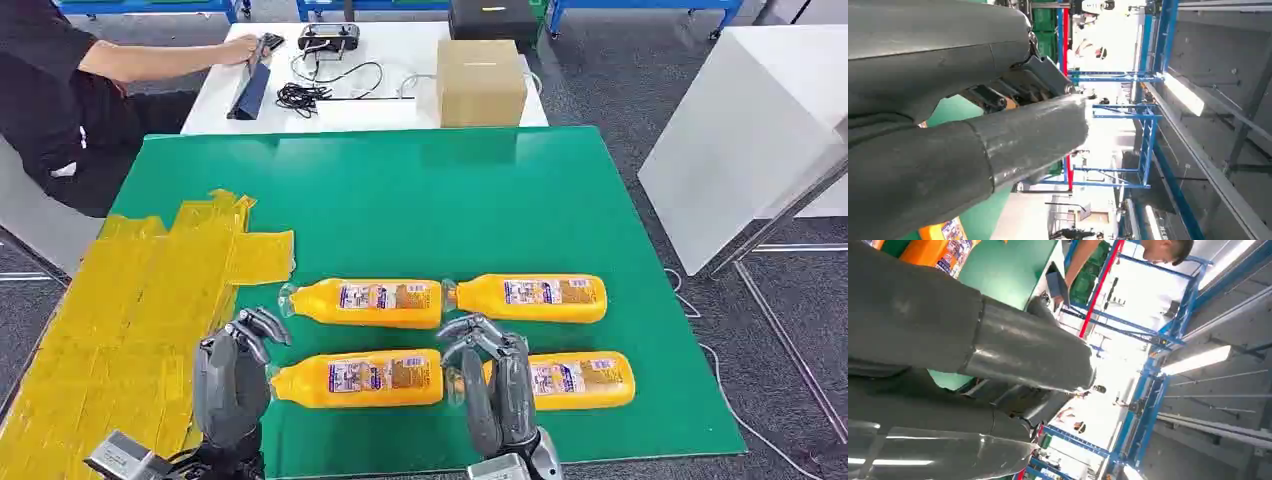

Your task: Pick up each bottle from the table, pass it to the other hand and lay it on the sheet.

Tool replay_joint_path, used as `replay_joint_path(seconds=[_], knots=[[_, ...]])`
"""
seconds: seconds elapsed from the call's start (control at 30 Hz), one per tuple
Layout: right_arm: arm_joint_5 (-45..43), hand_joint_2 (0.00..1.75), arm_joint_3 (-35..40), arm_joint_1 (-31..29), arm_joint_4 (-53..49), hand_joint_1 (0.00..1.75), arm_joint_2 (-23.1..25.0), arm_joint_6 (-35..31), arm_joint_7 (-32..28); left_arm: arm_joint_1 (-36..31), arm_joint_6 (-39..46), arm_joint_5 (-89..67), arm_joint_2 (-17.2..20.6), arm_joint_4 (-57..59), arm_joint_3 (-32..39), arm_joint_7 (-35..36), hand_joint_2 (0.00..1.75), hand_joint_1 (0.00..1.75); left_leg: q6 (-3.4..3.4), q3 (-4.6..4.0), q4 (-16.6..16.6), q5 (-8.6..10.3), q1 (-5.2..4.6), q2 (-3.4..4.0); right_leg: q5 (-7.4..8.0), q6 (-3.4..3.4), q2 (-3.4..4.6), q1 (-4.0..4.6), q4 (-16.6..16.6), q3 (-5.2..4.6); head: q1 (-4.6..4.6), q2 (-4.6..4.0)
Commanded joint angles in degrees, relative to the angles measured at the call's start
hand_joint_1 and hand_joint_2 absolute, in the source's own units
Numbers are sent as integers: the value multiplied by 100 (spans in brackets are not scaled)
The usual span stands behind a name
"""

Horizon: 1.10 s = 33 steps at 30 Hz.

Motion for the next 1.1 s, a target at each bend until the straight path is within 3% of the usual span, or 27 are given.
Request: replay_joint_path(seconds=[0.03,0.17,0.2,0.33,0.47,0.5,0.53,0.57,0.6,0.73,0.77,0.97,1.1], knots=[[-1638,0,-1275,575,-593,175,-407,1029,-962,-609,-466,-165,297,284,637,-603,0,175,-2,8,-6,0,-2,-1,-1,2,-3,-2,-5,8,0,0],[-1659,0,-1309,577,-590,175,-386,1071,-976,-626,-496,-158,282,299,664,-603,0,175,-7,14,-10,-2,3,1,-1,2,-3,3,-13,16,0,0],[-1659,0,-1309,577,-590,175,-386,1071,-976,-626,-496,-158,282,299,664,-603,0,175,-1,1,-5,5,-1,-32,-4,2,-33,-1,-7,13,0,0],[-1540,0,-1365,511,-464,175,-175,1246,-1045,-632,-558,-309,168,340,687,-603,0,175,-1,-5,-5,1,-2,-28,-1,2,-26,-2,-7,-52,2,0],[-1249,0,-1372,338,-259,175,-26,1312,-1044,-590,-412,-280,108,187,670,-603,0,175,-5,3,-7,-2,0,-9,1,1,-11,0,-10,7,0,0],[-964,0,-1339,339,-218,175,-48,1192,-977,-481,-409,-119,-63,200,782,-603,0,175,-6,6,-7,-3,1,-8,0,2,-12,1,-10,11,2,0],[-937,0,-1336,379,-207,169,-42,1145,-977,-433,-473,-27,-122,189,781,-603,0,0,-2,-1,-2,-1,0,-4,3,2,-6,0,-6,3,0,0],[-849,0,-1289,355,-175,14,-76,1166,-932,-448,-618,-21,-72,291,764,-603,0,0,-3,6,-7,-3,0,-3,2,3,-6,1,-12,10,2,0],[-787,0,-1248,344,-154,0,-89,1168,-920,-470,-627,-38,-93,282,811,-603,0,0,-2,4,-6,-2,-1,-4,2,2,-5,-1,-10,8,0,0],[-250,0,-1090,349,-83,0,-102,896,-612,-388,-694,55,-163,310,927,-603,0,0,-1,3,-7,-2,-1,-4,2,2,-4,-1,-9,7,0,0],[-204,175,-1042,335,-54,0,-129,910,-591,-389,-711,61,-166,329,939,-603,0,0,-2,7,-9,-3,0,1,3,3,1,0,-13,10,2,0],[1645,175,-556,-341,960,0,-382,750,1095,-521,-1051,118,-218,618,1140,-603,0,0,-3,14,-17,1,2,10,11,2,10,2,-22,16,2,0],[1761,175,-450,-564,1225,0,-342,800,1236,-594,-1092,119,-240,708,1142,-603,0,0,-3,11,-13,2,2,15,11,2,10,2,-16,12,-2,0]])
